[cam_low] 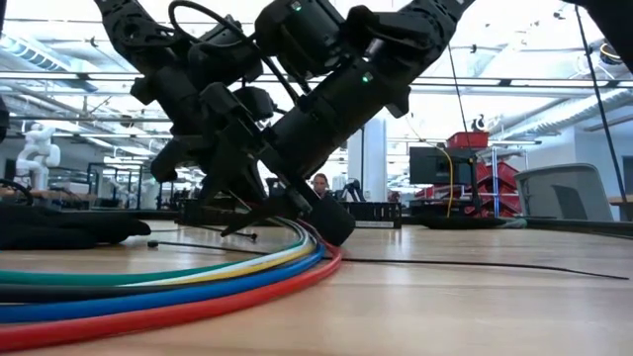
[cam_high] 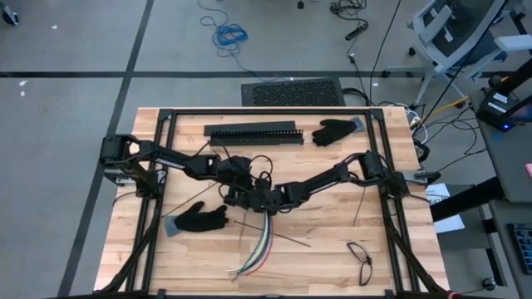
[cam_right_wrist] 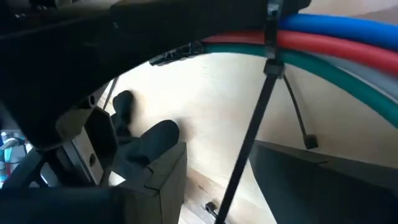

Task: Ziptie cables
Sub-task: Wrap the cable wires using a zip tie

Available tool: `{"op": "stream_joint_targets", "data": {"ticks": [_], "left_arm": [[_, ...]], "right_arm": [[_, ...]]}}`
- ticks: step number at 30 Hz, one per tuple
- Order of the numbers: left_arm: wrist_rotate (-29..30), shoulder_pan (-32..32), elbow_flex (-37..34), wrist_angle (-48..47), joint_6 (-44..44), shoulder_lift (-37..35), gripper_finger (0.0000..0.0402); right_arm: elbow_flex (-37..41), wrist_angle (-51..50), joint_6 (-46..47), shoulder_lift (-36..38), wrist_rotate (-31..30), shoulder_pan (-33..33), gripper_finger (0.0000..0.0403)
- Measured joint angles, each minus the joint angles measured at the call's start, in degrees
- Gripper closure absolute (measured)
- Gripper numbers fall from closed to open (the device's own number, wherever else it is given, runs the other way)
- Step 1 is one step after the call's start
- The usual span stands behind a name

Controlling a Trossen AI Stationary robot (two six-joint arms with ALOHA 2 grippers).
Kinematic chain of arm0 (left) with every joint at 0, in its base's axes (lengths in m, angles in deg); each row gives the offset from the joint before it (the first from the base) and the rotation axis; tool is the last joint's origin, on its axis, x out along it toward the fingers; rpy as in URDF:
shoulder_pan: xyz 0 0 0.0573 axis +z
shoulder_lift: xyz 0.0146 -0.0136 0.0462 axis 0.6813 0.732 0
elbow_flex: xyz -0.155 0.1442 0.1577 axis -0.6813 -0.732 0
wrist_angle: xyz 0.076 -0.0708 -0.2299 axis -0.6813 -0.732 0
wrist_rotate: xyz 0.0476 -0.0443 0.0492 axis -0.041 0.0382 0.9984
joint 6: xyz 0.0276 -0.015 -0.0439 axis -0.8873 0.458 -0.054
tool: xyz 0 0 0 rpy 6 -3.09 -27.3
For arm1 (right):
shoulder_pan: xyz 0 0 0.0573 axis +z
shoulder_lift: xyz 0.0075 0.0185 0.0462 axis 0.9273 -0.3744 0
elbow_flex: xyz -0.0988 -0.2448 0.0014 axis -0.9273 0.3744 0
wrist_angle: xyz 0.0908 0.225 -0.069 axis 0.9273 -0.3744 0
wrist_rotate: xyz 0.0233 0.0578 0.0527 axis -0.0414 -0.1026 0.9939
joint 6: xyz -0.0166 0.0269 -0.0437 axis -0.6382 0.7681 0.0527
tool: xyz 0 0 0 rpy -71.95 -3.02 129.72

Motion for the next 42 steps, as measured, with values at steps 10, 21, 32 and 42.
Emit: {"op": "stream_joint_targets", "data": {"ticks": [10,21,32,42], "left_arm": [[1.7,0.1,-0.2,-2.2,-3.9,0.0,0.0402],[2.6,0.4,-0.3,0.5,-2.2,0.1,0.0402],[3.1,0.5,-0.3,0.6,-2.0,0.2,0.0402],[3.9,0.4,-0.3,-0.8,-2.5,0.2,0.0402]], "right_arm": [[0.5,-2.5,-9.7,1.7,-1.1,-0.5,0.0238],[0.4,-3.1,-8.8,3.5,-2.4,-0.5,0.0239],[0.2,-5.7,-6.4,3.5,-3.2,-0.4,0.0322],[0.2,-6.2,-7.8,3.5,-2.1,-0.1,0.04]]}}
